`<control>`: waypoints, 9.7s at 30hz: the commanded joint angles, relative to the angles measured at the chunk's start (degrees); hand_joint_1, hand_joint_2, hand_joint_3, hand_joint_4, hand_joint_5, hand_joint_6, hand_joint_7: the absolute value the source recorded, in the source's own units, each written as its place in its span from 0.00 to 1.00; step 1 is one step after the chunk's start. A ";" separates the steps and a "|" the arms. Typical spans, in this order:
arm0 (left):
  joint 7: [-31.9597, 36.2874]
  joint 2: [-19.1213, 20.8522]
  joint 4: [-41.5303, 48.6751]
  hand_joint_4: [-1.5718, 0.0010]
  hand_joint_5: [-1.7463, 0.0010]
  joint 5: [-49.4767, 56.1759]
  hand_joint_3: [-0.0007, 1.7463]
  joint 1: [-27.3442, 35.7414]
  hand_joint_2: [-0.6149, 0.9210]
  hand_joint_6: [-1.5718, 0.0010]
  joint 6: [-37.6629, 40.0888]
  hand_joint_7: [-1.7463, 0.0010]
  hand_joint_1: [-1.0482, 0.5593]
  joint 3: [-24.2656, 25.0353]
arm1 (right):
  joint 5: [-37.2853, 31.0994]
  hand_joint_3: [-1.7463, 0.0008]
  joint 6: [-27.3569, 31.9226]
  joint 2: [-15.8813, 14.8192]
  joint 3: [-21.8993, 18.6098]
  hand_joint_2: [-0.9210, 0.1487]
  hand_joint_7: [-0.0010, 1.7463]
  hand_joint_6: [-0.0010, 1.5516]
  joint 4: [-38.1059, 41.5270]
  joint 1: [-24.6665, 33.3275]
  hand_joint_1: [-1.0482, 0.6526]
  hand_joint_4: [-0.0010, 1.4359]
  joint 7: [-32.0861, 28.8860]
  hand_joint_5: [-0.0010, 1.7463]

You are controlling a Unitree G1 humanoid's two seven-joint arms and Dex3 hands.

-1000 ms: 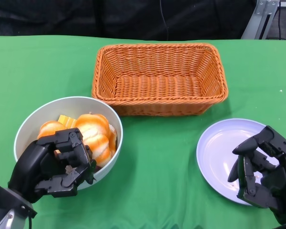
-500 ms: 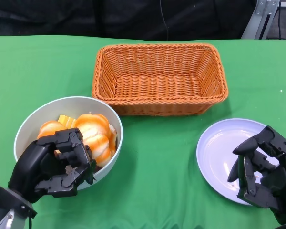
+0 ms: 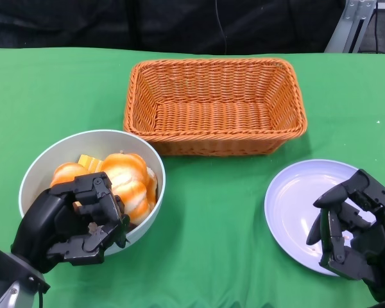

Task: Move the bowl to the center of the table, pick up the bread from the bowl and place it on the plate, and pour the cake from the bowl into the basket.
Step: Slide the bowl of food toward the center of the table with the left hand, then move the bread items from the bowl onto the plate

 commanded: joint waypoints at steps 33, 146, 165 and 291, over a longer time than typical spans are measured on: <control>15.22 5.02 7.05 0.62 0.97 2.29 0.07 -13.29 1.00 0.59 -5.56 1.00 0.40 12.32 | 0.74 0.29 -1.41 -1.05 -0.95 0.35 0.86 0.42 2.50 -0.85 0.62 0.53 1.04 0.98; 27.85 -1.03 -27.54 1.00 1.00 14.49 0.37 1.15 1.00 1.00 45.54 1.00 0.14 -9.65 | -2.05 0.29 -3.60 -1.10 -0.30 0.36 0.87 0.42 1.12 0.64 0.61 0.54 -0.84 0.97; 37.20 -5.50 -13.21 0.67 0.93 15.63 0.16 -2.13 1.00 0.62 13.26 0.95 0.41 -2.34 | -2.35 0.27 -3.93 -1.31 -0.85 0.39 0.86 0.43 0.54 1.01 0.61 0.53 -1.45 0.96; 11.20 -3.90 5.52 0.49 0.03 1.84 0.59 -8.58 0.78 0.50 1.09 0.16 0.63 5.10 | -77.05 0.90 20.61 -23.79 34.75 0.00 0.01 0.37 -14.19 -30.13 0.02 0.40 16.73 0.01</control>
